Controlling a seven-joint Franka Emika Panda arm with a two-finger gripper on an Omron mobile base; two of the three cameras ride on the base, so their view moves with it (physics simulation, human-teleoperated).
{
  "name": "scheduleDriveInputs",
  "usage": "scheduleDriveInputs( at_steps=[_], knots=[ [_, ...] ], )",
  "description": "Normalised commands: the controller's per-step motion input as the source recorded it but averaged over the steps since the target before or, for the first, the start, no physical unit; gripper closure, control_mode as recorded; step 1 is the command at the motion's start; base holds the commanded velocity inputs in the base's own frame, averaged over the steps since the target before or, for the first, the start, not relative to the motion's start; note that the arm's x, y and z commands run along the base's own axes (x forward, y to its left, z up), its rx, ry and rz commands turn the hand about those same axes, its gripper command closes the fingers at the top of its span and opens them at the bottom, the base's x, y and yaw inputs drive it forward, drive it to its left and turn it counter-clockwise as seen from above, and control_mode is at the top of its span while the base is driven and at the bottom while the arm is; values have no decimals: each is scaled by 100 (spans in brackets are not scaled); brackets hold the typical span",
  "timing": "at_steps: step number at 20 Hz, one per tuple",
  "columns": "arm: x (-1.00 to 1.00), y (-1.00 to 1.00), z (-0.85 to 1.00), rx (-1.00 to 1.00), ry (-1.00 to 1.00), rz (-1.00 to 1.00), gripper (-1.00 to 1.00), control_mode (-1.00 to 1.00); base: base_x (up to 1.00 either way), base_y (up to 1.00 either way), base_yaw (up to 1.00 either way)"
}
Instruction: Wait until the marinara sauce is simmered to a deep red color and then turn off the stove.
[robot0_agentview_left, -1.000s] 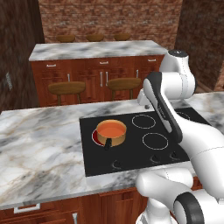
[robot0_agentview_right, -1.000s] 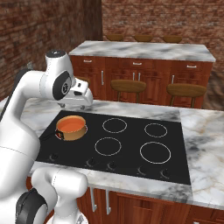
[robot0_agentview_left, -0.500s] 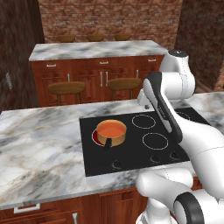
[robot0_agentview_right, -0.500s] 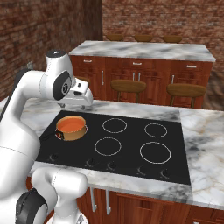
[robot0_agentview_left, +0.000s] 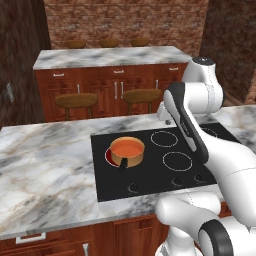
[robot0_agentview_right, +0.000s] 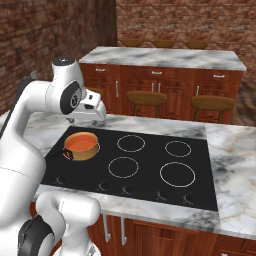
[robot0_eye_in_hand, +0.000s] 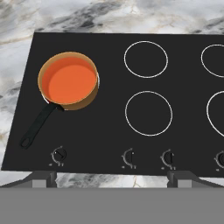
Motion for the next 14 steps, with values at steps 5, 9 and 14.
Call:
scheduleDriveInputs(
  at_steps=[5, 9, 14],
  knots=[
    [0, 0, 0, 0, 0, 0, -100, -100, 0, 0, 0],
    [0, 0, 0, 0, 0, 0, -100, -100, 0, 0, 0],
    [0, 0, 0, 0, 0, 0, -100, -100, 0, 0, 0]
  ],
)
